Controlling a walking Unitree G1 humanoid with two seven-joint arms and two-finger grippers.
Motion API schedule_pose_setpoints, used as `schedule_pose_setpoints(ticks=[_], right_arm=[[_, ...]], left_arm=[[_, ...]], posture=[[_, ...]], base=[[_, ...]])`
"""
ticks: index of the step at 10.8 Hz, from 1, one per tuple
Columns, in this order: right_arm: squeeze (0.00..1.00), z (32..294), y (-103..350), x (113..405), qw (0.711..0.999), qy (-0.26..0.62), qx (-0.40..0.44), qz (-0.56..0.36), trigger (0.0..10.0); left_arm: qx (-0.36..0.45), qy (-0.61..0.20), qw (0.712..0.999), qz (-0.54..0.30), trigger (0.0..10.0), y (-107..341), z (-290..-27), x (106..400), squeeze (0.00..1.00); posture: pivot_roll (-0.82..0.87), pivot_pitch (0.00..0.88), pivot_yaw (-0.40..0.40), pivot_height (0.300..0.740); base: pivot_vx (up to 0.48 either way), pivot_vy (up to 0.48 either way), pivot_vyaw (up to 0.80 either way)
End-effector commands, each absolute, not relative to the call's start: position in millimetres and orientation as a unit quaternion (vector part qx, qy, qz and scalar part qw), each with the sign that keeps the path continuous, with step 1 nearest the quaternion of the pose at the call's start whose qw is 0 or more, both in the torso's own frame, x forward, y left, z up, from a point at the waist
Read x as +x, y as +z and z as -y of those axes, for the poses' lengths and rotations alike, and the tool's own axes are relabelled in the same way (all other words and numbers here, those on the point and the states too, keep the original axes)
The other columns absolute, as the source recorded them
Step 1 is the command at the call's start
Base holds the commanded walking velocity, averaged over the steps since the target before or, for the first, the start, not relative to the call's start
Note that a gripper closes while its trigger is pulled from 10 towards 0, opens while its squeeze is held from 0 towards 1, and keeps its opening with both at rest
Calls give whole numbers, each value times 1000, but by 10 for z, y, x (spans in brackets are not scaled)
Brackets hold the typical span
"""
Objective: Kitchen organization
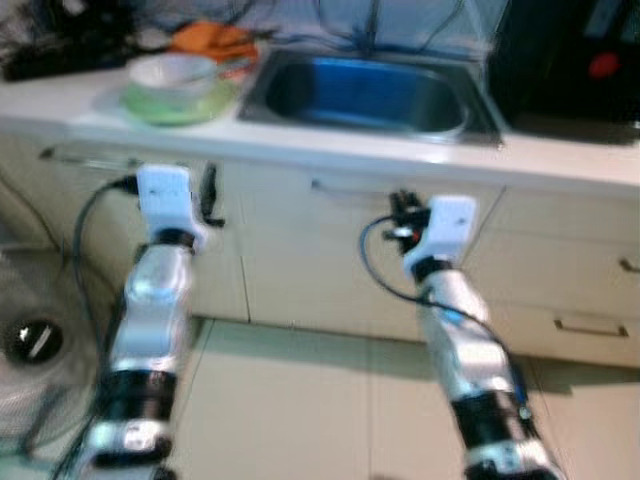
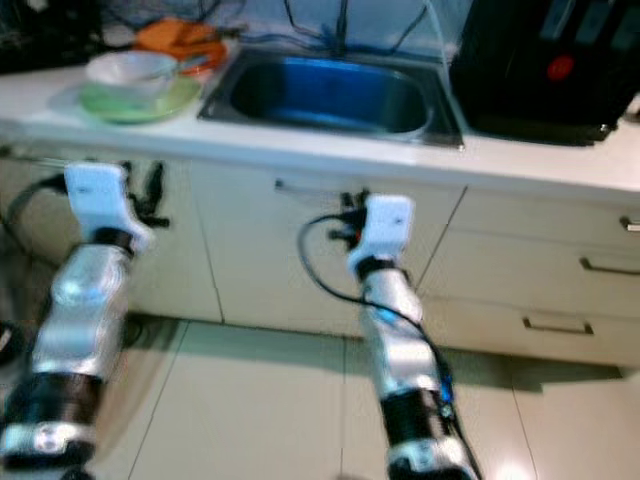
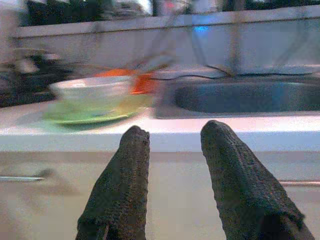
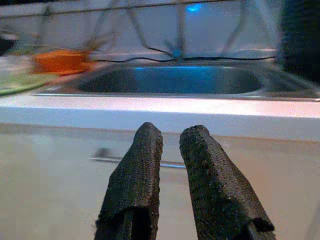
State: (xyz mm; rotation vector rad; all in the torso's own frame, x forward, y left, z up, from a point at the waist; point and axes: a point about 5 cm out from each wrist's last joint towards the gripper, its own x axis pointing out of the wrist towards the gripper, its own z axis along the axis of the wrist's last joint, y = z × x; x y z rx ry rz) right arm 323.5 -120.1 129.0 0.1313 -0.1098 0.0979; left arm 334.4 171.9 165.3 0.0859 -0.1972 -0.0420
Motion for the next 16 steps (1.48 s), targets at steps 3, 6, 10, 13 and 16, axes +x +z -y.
schedule_pose_setpoints(ticks=[3,6,10,13,16], right_arm=[[0,1146,1327,3255,994,55,80,58,10000],[0,1127,1329,3264,993,60,82,56,10000],[0,1116,1340,3263,993,62,80,62,10000],[0,1114,1344,3263,993,63,79,64,10000],[0,1105,1373,3248,992,67,75,76,10000]], left_arm=[[53,-13,993,105,10000,1709,-1801,3355,0],[53,-14,993,105,10000,1712,-1801,3364,0],[54,-15,993,104,10000,1703,-1801,3364,0],[54,-15,993,106,10000,1705,-1798,3365,0],[54,-17,993,106,10000,1703,-1793,3365,0]], posture=[[-119,6,-35,740],[-117,7,-36,740],[-119,4,-35,740],[-119,4,-35,740],[-118,1,-35,740]], base=[[340,0,0],[345,0,-138],[346,0,-200],[346,0,0],[342,0,473]])
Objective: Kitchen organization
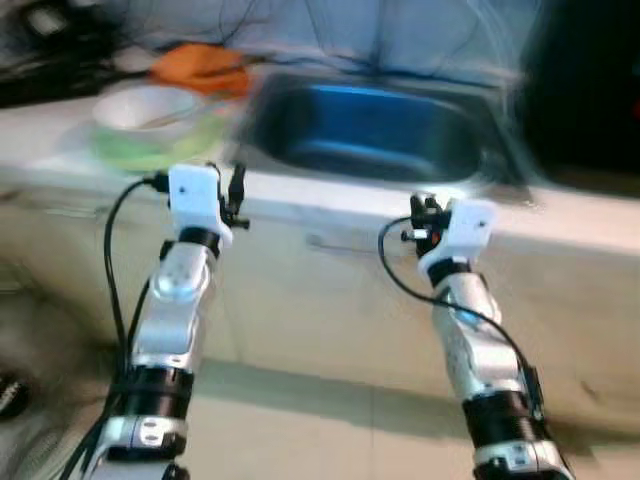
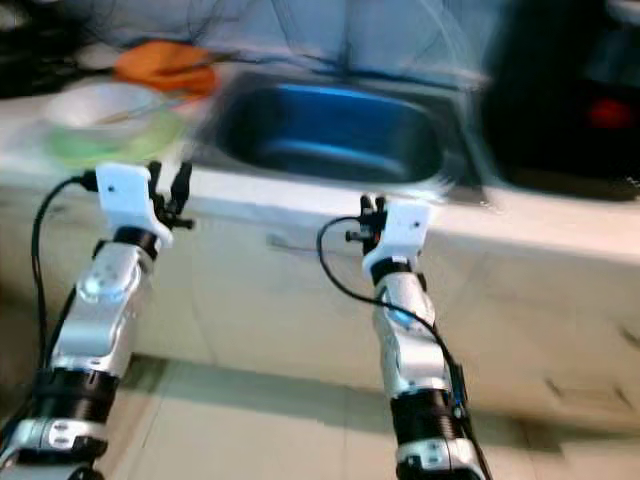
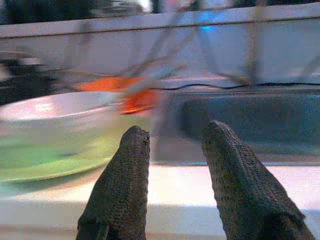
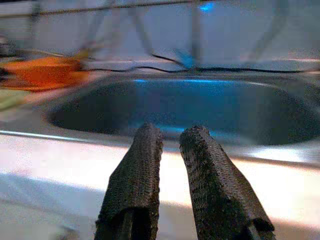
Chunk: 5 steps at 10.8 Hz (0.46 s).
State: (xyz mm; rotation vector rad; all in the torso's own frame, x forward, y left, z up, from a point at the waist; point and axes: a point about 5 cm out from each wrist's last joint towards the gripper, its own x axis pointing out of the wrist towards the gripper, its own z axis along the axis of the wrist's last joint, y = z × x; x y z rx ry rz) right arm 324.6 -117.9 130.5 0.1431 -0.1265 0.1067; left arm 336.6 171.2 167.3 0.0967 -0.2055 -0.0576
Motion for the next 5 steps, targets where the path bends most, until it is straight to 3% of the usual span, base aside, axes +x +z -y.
schedule_pose_setpoints(ticks=[1,5], right_arm=[[0,1107,1374,3250,992,65,79,76,10000],[0,1119,1366,3262,992,61,81,73,10000]], left_arm=[[54,-16,993,106,10000,1705,-1794,3366,0],[54,-17,993,107,10000,1712,-1793,3369,0]], posture=[[-119,2,-37,740],[-118,1,-35,740]], base=[[345,0,0],[344,0,0]])
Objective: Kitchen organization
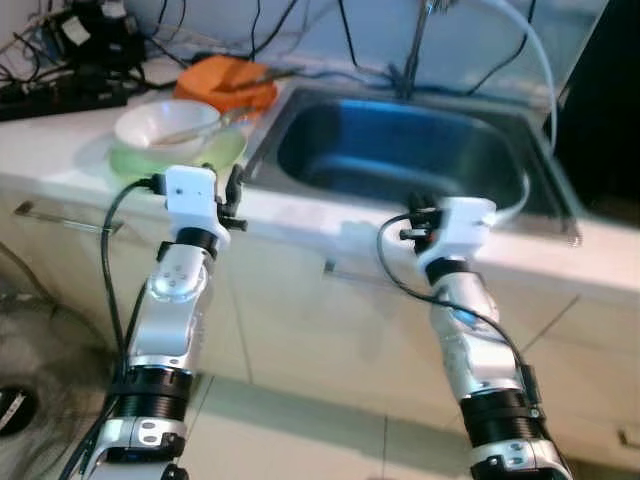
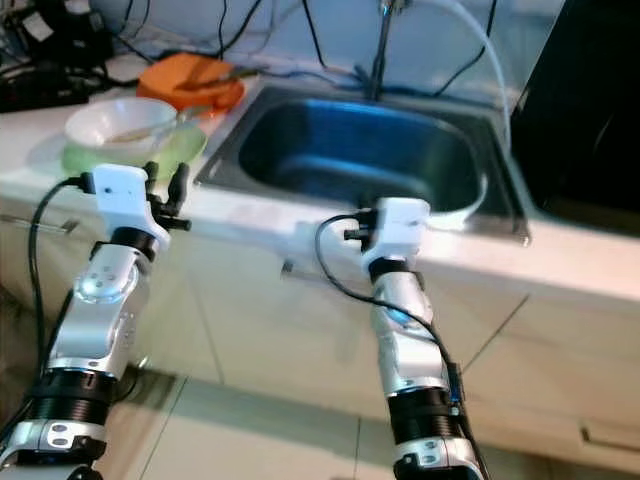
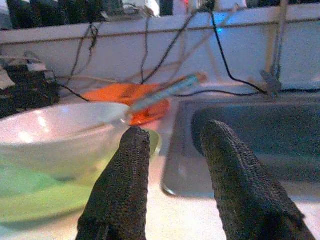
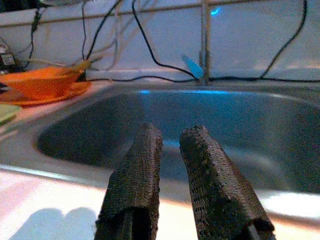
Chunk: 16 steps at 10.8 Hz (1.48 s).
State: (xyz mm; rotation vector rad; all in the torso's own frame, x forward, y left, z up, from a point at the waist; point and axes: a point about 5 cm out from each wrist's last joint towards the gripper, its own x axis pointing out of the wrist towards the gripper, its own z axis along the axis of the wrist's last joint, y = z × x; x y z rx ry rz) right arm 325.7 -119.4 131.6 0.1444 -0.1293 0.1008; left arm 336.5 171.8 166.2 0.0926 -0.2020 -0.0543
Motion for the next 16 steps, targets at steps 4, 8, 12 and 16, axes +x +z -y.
schedule_pose_setpoints(ticks=[4,8,12,16], right_arm=[[0,1123,1365,3276,992,58,89,71,10000],[0,1121,1364,3275,992,57,88,72,10000],[0,1118,1366,3278,992,58,90,73,10000],[0,1110,1361,3274,991,59,92,73,10000]], left_arm=[[57,-21,992,108,10000,1714,-1782,3376,0],[58,-22,992,110,10000,1715,-1782,3373,0],[63,-35,989,126,10000,1750,-1742,3354,0],[125,-72,978,153,10000,1863,-1683,3281,0]], posture=[[-116,1,-36,740],[-116,0,-35,740],[-116,0,-35,740],[-115,2,-34,740]], base=[[343,0,-108],[345,0,0],[173,0,0],[0,0,0]])
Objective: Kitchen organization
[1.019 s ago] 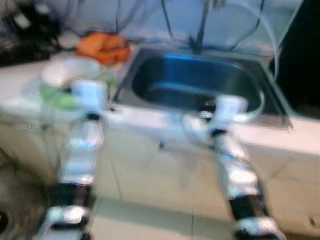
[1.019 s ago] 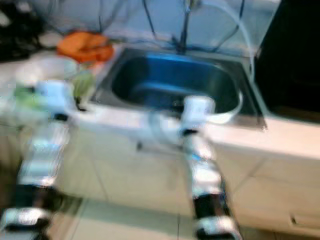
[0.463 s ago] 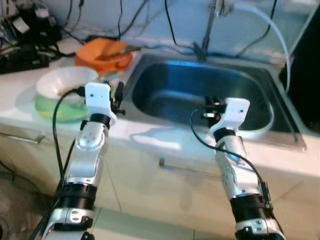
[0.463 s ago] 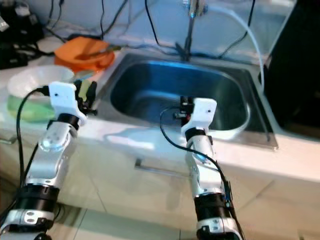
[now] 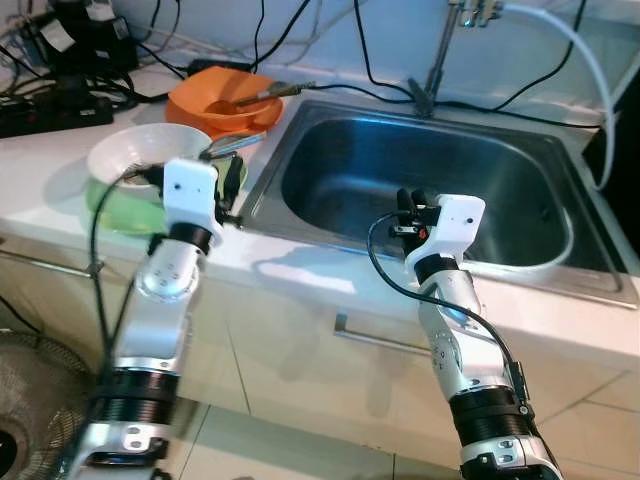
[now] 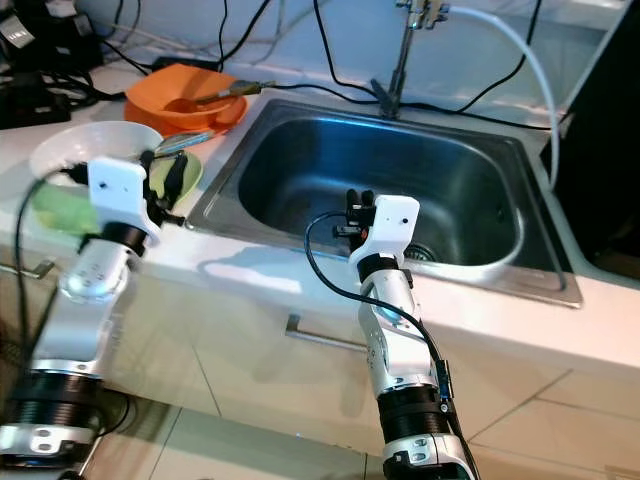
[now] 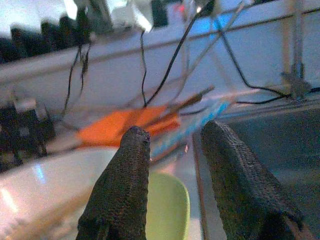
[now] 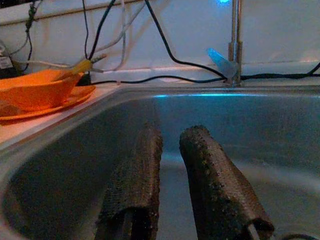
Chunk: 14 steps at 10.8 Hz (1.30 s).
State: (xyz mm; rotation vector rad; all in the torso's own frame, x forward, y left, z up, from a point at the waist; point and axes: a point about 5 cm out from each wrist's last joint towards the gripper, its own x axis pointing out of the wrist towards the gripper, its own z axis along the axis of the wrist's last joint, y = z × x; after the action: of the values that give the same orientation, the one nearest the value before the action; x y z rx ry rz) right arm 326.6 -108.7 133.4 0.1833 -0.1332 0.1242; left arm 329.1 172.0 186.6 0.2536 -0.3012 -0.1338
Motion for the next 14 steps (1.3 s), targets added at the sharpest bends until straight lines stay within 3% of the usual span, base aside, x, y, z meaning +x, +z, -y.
schedule_pose_setpoints(ticks=[1,3,4,5,6,7,8,14], right_arm=[[0,1106,1353,3272,991,60,93,72,10000],[0,1097,1344,3267,991,61,95,71,10000],[0,1092,1336,3263,991,60,96,69,10000],[0,1086,1333,3262,991,61,96,69,10000],[0,1080,1331,3261,991,61,96,69,10000],[0,1069,1326,3257,991,61,97,69,10000],[0,1068,1324,3255,991,60,98,69,10000],[0,1041,1309,3243,991,58,102,70,10000]], left_arm=[[163,-99,968,164,10000,1914,-1611,3265,0],[259,-138,939,179,10000,2022,-1433,3282,0],[320,-145,920,173,10000,2071,-1381,3362,647],[343,-144,914,165,10000,2083,-1369,3412,1000],[369,-145,905,157,10000,2084,-1348,3448,1000],[393,-141,897,145,10000,2072,-1350,3482,914],[416,-135,888,140,10000,2076,-1352,3517,0],[441,-97,881,141,10000,2236,-1357,3702,0]], posture=[[-115,2,-34,740],[-110,1,-35,740],[-108,0,-33,740],[-109,0,-29,740],[-107,0,-24,740],[-107,0,-17,740],[-108,0,-15,740],[-103,0,-1,740]], base=[[0,0,0],[0,0,0],[0,0,0],[0,0,0],[0,0,0],[0,0,0],[0,0,0],[0,0,0]])
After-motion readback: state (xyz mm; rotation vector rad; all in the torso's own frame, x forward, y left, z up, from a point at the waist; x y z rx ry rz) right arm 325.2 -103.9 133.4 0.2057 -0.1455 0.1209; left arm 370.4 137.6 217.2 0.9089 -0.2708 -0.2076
